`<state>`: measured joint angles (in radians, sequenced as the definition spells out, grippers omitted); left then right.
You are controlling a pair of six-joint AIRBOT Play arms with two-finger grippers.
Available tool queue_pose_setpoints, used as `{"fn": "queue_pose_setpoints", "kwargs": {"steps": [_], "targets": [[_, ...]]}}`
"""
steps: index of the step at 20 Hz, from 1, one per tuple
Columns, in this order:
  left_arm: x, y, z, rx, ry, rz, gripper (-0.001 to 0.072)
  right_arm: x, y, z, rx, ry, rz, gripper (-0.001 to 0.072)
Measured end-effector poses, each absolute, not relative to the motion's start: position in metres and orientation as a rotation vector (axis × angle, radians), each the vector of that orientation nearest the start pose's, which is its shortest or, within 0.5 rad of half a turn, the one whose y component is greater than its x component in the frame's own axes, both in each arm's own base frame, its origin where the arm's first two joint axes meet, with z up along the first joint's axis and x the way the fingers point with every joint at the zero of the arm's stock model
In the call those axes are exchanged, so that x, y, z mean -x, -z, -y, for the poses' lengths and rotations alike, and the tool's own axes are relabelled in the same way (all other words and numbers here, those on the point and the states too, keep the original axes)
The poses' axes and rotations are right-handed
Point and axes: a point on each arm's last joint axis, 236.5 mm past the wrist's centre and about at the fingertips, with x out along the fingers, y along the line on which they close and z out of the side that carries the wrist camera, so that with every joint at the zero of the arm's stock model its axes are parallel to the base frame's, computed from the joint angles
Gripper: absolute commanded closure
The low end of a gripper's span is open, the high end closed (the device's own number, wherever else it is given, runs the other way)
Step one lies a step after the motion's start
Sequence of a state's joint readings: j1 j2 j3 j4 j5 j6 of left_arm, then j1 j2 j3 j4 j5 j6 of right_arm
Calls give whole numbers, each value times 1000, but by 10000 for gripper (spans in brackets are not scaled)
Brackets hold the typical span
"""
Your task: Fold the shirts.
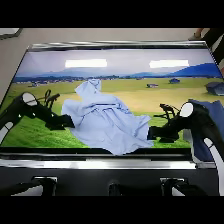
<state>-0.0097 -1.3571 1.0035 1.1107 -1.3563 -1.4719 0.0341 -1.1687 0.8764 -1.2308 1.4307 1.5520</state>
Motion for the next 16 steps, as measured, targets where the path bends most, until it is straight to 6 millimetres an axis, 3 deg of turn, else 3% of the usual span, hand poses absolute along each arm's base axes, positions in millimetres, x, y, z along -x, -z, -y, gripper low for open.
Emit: {"fn": "queue_pose_setpoints", "kwargs": {"steps": [5,7,10,12,13,14,15,16], "targets": [[-278,86,127,532,314,-1629,19,-233,63,-96,-345,-256,-1774,-2],[-278,92,138,568,317,-1621,216,-234,71,-101,-377,-259,-1786,-2],[-282,103,143,575,298,-1598,624,-240,83,-111,-439,-263,-1790,0],[-285,106,145,576,291,-1587,677,-244,90,-118,-489,-263,-1799,31],[-286,106,146,577,291,-1579,677,-245,93,-124,-525,-265,-1809,179],[-287,106,146,571,294,-1571,677,-244,96,-128,-551,-268,-1822,462],[-291,105,146,557,299,-1553,677,-248,99,-132,-580,-268,-1816,658],[-295,102,144,540,302,-1530,677,-250,99,-138,-614,-280,-1814,666]]}}
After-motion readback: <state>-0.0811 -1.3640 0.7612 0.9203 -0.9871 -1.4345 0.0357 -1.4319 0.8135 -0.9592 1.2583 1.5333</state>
